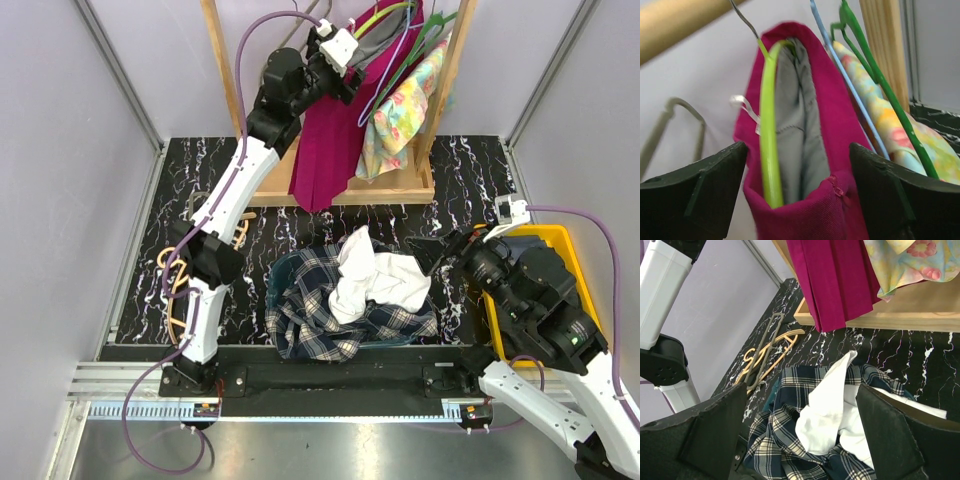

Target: Remove the skirt from the hanger

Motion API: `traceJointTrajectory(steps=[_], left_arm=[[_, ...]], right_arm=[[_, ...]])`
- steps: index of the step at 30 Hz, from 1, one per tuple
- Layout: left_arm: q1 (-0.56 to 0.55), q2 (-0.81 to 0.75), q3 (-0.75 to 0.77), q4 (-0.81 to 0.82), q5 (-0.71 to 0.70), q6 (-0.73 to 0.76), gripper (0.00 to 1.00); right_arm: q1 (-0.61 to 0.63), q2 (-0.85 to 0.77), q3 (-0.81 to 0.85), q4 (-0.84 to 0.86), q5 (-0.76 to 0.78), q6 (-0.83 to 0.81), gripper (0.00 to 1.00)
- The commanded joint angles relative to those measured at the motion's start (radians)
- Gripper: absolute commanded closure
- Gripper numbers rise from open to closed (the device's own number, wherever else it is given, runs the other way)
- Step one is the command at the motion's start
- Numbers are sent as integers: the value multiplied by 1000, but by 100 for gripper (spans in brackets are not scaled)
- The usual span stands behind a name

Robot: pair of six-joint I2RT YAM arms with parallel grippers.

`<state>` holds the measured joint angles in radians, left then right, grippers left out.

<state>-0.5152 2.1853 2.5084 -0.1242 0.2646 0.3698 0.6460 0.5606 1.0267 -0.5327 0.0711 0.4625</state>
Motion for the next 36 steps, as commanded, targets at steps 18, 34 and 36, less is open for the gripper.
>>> traceJointTrajectory(steps=[18,34,36], left_arm=[[24,-127,-36,12,39,-74,100],[24,-294,13,363,-110,-89,100],[23,-312,12,367,-105,-66,100]], right_arm=[[0,47,29,60,4,-4,6],[1,101,-31,148,-68,-15,7],[1,110,-31,155,-70,-15,7]])
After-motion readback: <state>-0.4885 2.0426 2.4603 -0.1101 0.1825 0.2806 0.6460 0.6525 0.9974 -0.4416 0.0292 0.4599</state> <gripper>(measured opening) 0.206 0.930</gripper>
